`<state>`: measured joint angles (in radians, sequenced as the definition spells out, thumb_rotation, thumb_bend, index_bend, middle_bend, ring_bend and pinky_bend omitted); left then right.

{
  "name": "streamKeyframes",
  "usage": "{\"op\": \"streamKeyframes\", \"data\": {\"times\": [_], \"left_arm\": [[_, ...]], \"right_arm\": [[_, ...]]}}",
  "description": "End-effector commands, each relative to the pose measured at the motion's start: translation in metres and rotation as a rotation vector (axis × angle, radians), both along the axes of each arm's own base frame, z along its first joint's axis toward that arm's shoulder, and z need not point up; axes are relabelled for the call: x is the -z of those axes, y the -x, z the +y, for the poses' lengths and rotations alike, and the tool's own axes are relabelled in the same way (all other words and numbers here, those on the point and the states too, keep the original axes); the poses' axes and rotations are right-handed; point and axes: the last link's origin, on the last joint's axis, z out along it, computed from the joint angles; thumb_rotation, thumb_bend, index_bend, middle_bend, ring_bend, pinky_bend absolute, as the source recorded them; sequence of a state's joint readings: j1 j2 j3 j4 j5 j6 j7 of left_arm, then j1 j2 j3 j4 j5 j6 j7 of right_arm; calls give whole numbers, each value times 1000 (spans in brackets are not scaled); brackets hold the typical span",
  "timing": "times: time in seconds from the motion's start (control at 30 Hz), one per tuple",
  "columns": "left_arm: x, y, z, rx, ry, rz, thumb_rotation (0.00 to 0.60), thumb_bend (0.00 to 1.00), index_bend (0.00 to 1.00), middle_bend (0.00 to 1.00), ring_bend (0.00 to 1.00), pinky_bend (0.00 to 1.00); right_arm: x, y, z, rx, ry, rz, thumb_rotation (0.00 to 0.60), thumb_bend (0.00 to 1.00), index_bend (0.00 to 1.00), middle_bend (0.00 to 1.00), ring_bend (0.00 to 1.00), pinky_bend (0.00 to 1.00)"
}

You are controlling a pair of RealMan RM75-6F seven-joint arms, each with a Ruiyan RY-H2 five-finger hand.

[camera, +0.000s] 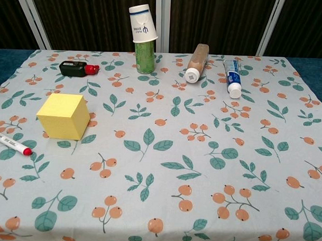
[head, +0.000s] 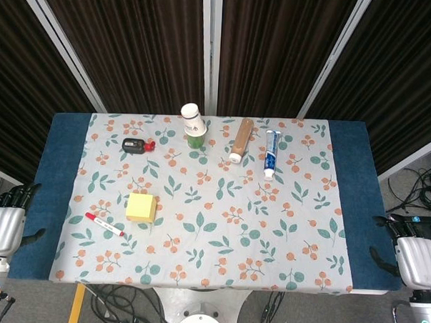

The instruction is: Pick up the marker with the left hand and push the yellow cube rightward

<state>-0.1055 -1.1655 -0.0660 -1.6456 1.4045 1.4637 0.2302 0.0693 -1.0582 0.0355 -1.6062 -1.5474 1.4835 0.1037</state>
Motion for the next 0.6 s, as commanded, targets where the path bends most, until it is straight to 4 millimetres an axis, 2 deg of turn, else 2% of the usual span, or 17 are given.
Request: {"op": "streamKeyframes", "data": {"times": [0.03, 0.4, 0.6], "left_arm": [[2, 1, 0, -7, 7, -4, 600, 109, 185, 251, 176, 246], [5, 0, 4, 18, 13, 5, 600, 110, 190, 251, 176, 246], [13, -3, 24, 88, 83, 41, 600, 110, 232, 265, 176, 246]], "right_arm": [[-1, 0, 0, 0, 0, -1, 600, 210, 253, 330, 170, 280], [-5, 1, -1, 2, 16, -3, 600, 211, 247, 325, 169, 280], [-12, -1, -5, -6, 30, 9, 600, 210, 243, 324, 170, 280]]}}
